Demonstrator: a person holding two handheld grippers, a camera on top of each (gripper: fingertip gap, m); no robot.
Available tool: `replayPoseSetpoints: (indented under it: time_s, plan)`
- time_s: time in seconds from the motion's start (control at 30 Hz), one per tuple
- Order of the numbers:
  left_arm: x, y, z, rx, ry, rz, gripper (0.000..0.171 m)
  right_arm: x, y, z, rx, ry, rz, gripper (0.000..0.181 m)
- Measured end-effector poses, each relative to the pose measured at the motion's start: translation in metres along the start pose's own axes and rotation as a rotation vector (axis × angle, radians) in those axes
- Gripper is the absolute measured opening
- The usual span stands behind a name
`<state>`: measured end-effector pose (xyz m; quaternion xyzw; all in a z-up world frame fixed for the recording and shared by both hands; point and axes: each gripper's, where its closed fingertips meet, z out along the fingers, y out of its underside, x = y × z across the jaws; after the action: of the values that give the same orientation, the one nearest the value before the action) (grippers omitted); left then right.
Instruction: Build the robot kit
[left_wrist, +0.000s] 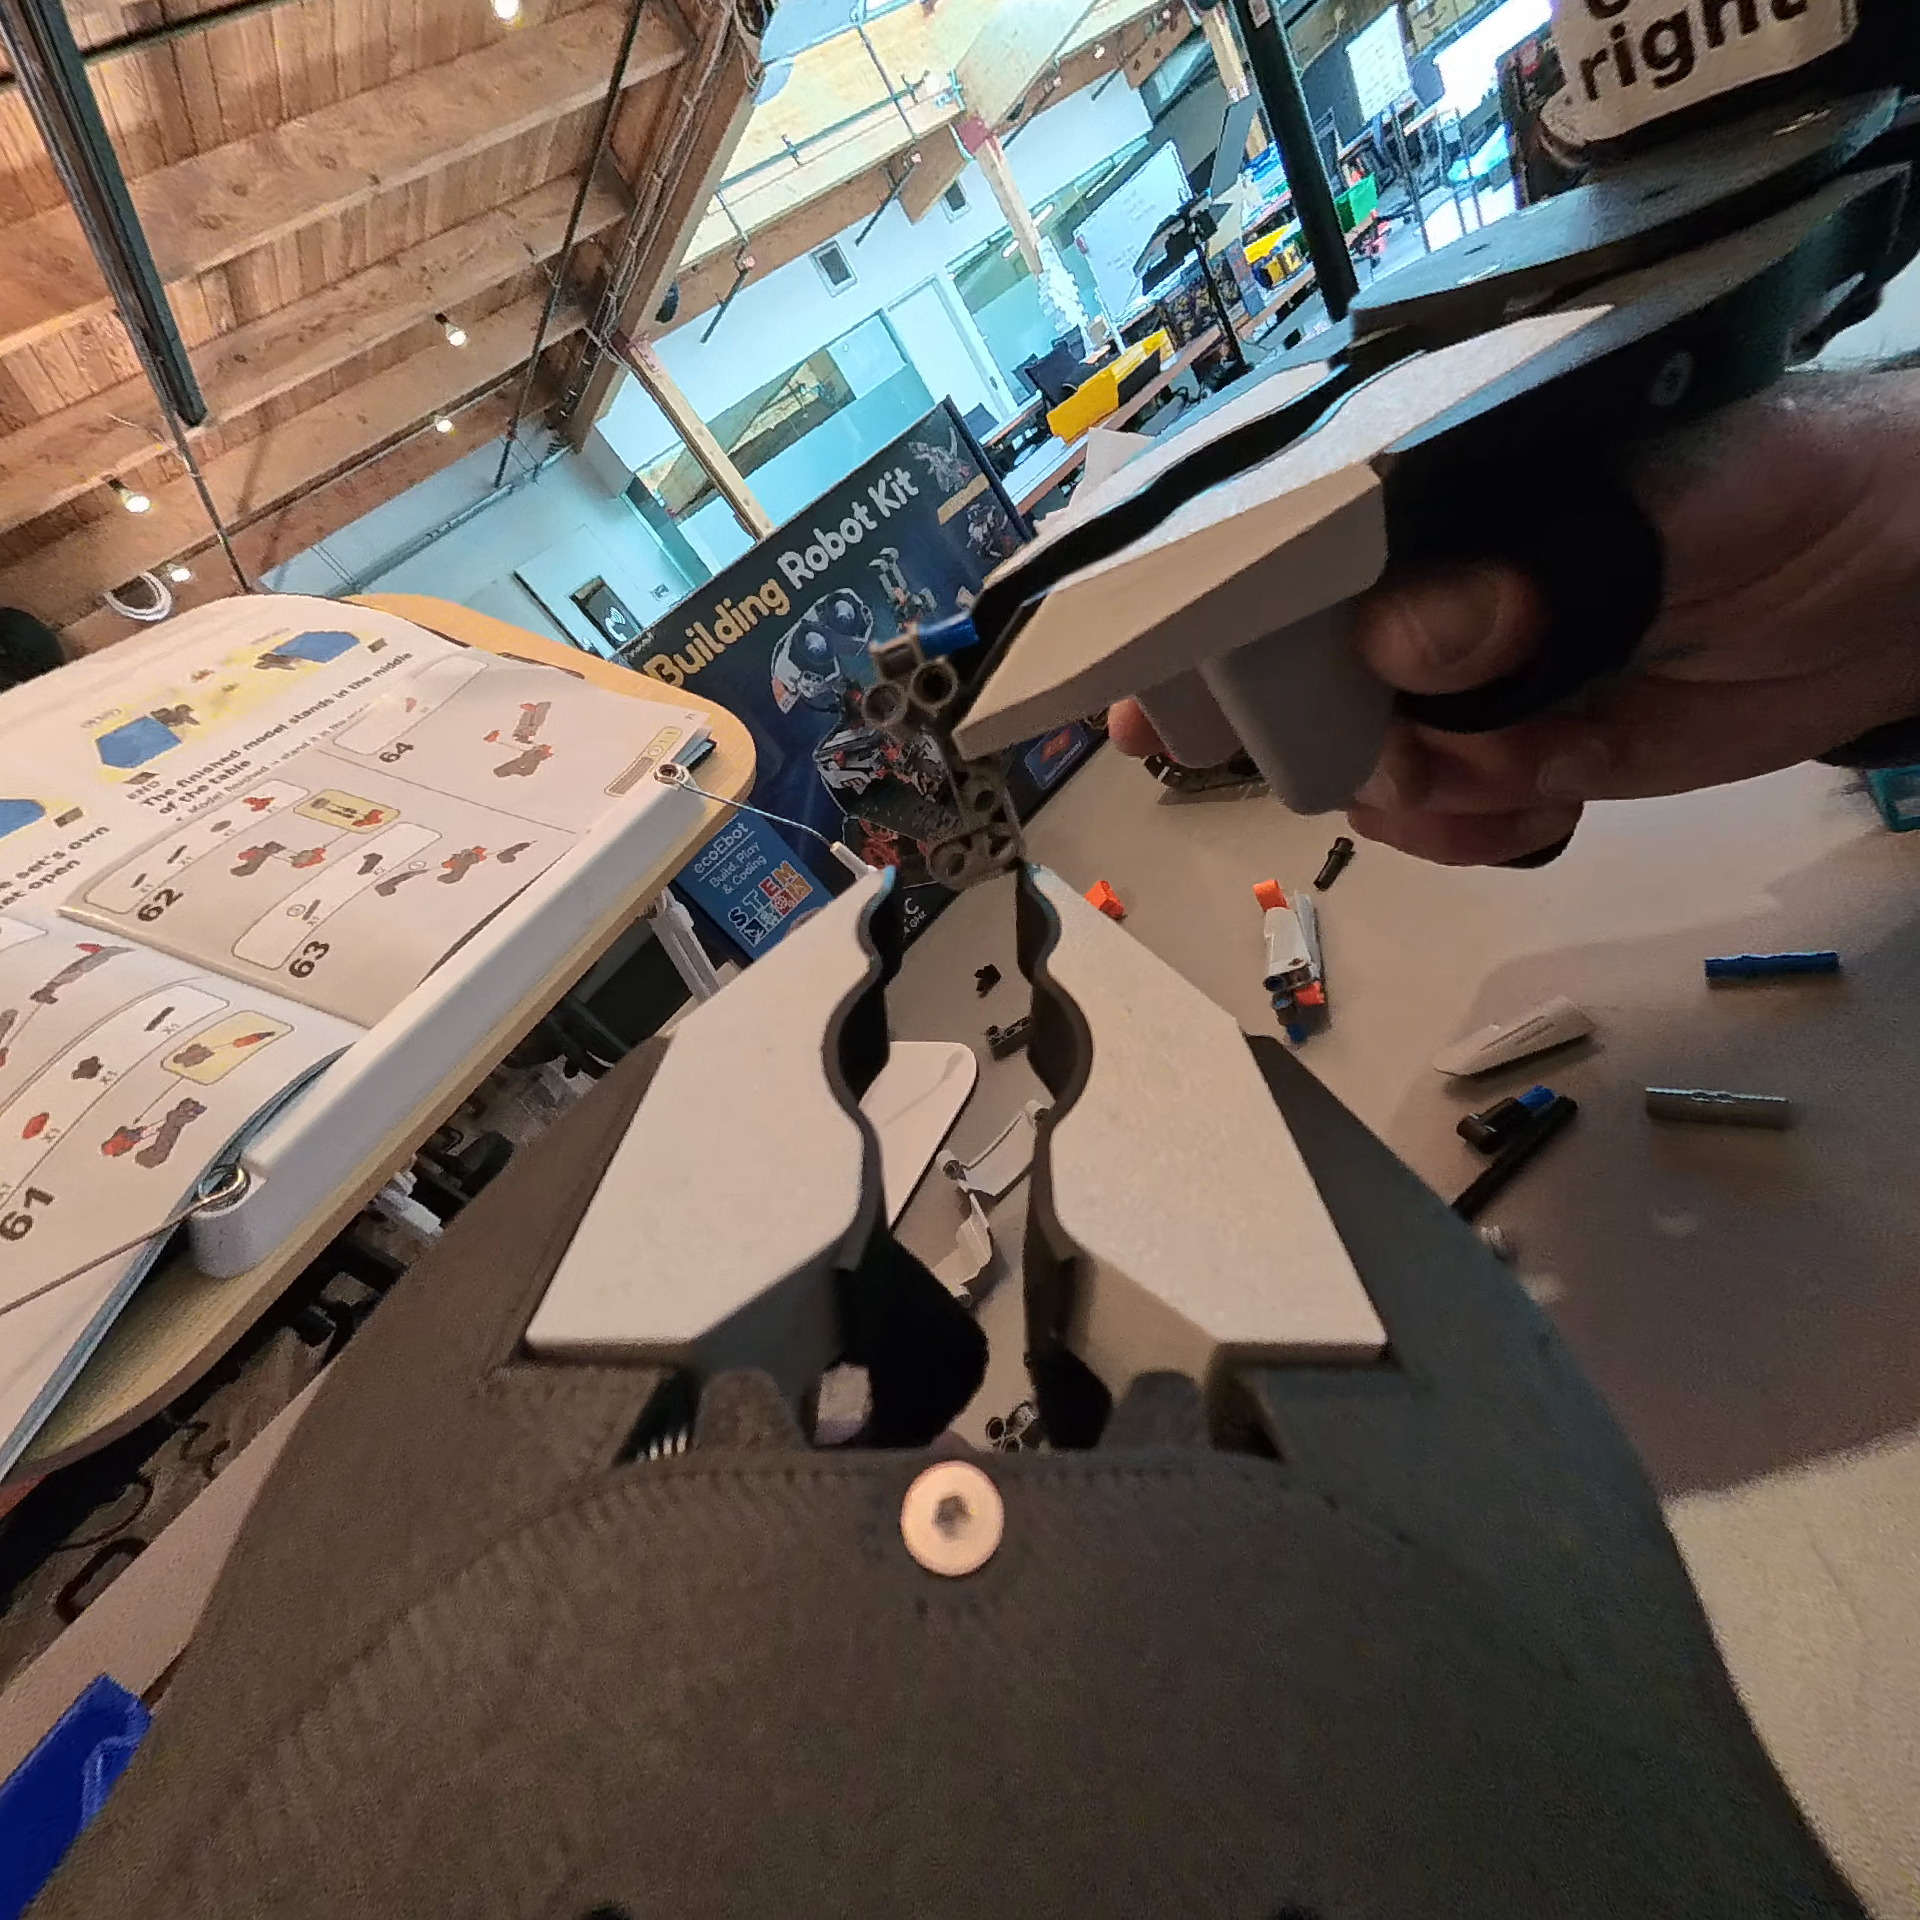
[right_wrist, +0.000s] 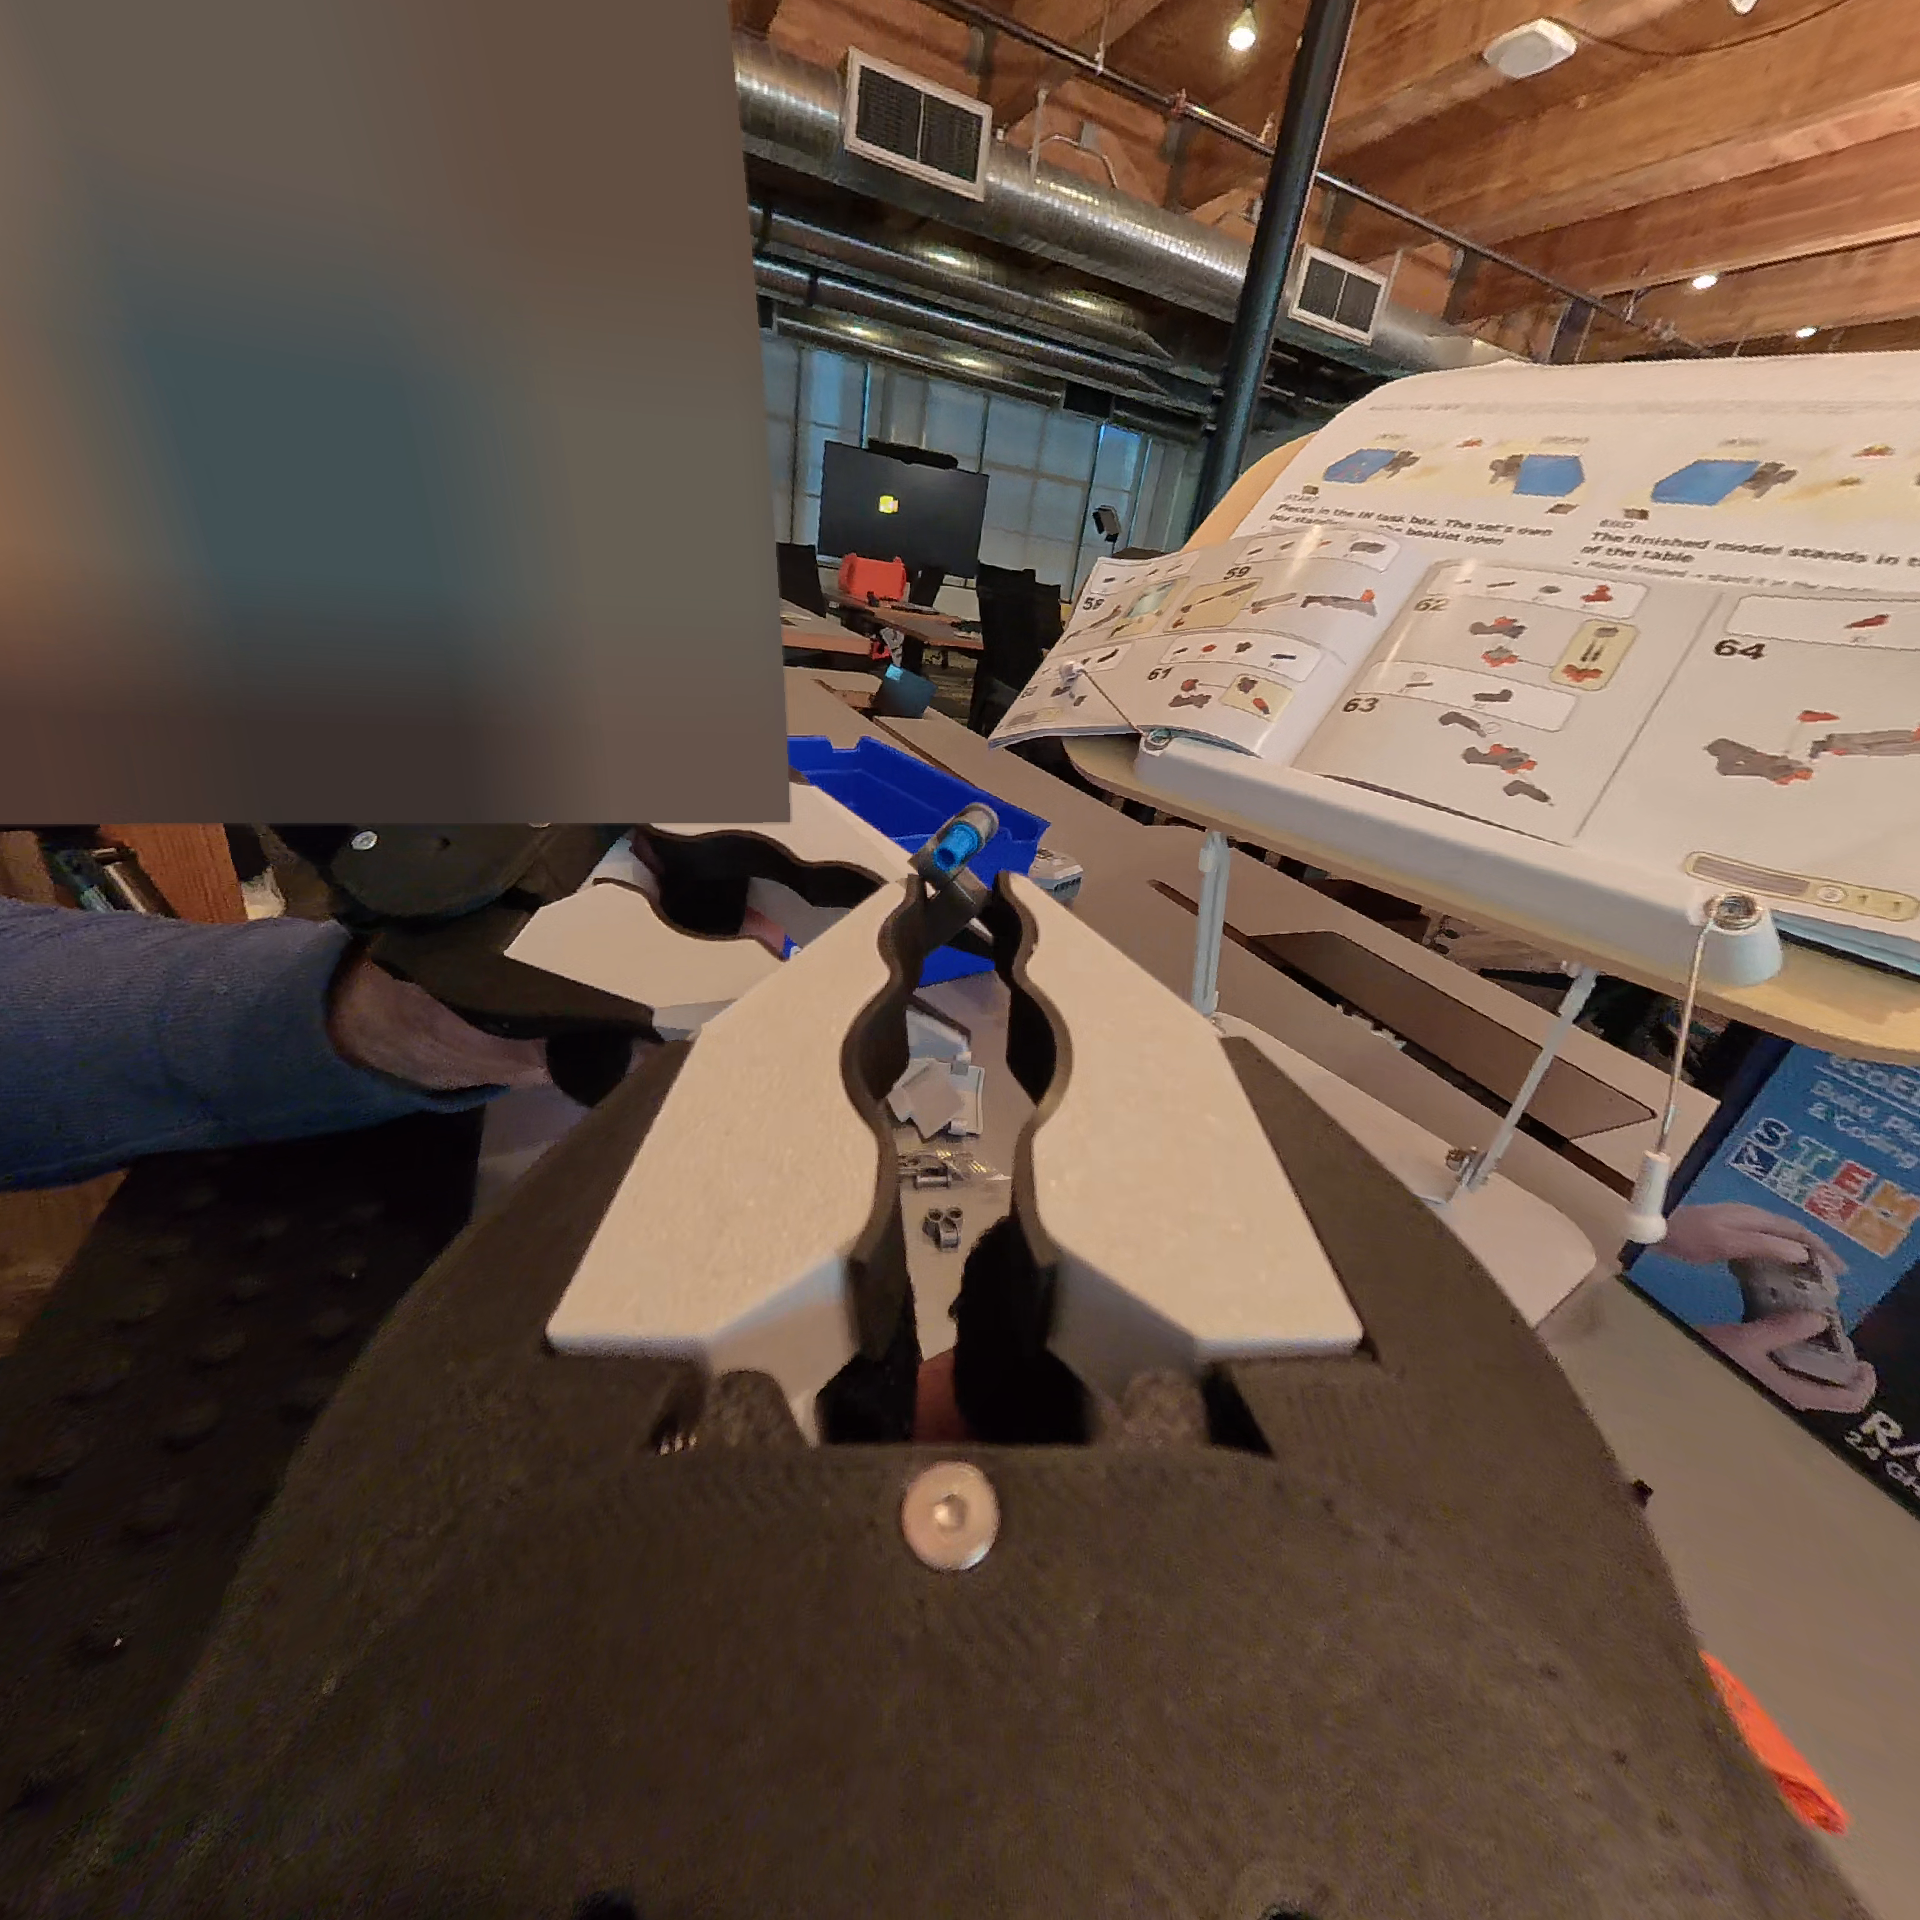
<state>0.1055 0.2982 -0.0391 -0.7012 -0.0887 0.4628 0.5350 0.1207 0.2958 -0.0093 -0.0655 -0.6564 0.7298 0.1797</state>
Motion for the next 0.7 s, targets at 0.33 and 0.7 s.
replayPoseSetpoints:
  time_s: [0.33, 0.7]
  plan:
    - [-0.001, -0.005, -0.002, 0.026, 0.000, -0.005, 0.010, -0.001, -0.006, -0.003, 0.012, 0.003, -0.093, 0.011]
    - [0.003, -0.012, -0.004, 0.037, -0.010, 0.045, 0.015, -0.006, -0.002, 0.000, -0.004, -0.019, -0.104, 0.011]
